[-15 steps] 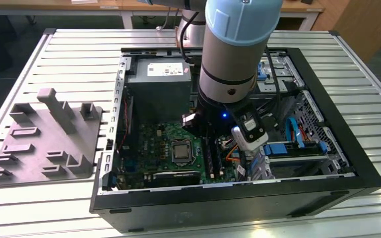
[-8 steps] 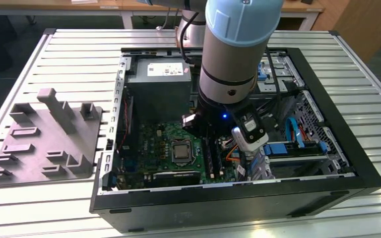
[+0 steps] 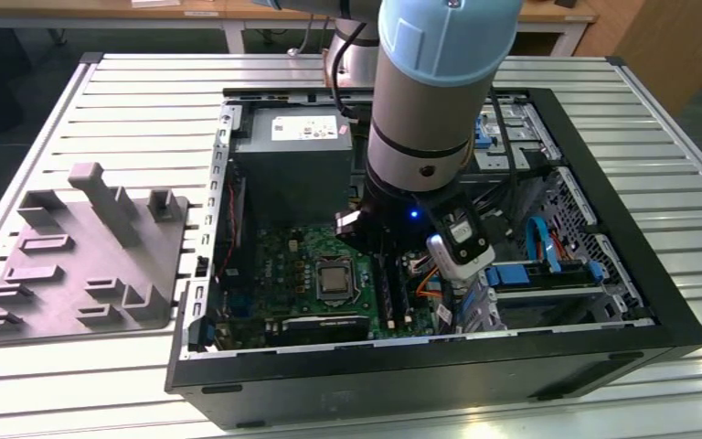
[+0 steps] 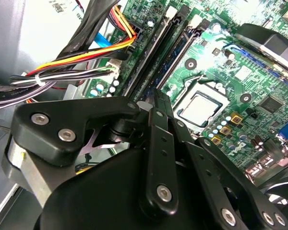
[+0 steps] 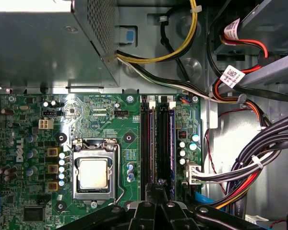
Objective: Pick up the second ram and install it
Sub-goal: 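Press down the second ram until it locks into place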
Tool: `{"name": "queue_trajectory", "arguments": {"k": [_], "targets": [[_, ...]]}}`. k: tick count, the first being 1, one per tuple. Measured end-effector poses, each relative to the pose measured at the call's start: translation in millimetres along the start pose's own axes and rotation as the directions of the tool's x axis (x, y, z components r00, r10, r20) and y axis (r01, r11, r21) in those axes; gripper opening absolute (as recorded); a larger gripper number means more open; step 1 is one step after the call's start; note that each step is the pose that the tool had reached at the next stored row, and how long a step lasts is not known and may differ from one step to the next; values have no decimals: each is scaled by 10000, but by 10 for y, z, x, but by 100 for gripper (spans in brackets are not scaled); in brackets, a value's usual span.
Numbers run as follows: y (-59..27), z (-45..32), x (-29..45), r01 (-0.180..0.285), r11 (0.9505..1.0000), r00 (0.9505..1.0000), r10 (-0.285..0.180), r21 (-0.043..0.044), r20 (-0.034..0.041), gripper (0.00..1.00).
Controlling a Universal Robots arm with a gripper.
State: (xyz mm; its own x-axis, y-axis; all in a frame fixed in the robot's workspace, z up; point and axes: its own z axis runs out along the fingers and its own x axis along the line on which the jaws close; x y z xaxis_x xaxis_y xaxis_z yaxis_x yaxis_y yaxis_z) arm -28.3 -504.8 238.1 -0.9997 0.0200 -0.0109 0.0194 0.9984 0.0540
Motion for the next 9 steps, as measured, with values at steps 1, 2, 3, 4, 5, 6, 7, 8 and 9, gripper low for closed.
{"name": "queue_trajectory", "arguments": {"k": [1,2,3,4,5,6,7,8,9], "targets": [[-2,0,0,0,10000,10000,0,0,0,10],[-6,0,0,1,10000,10000,-1,0,0,10],[-12,0,-1,2,10000,10000,-2,0,0,10],[-20,-1,-1,1,10000,10000,-1,1,0,10],[-27,-2,-1,0,10000,10000,0,0,0,10],[-38,-2,-1,1,10000,10000,-1,0,0,10],[-49,-3,-2,1,10000,10000,-1,1,0,10],[-61,-4,-1,0,10000,10000,0,0,0,10],[-75,-4,-2,0,10000,10000,0,0,0,10]]}}
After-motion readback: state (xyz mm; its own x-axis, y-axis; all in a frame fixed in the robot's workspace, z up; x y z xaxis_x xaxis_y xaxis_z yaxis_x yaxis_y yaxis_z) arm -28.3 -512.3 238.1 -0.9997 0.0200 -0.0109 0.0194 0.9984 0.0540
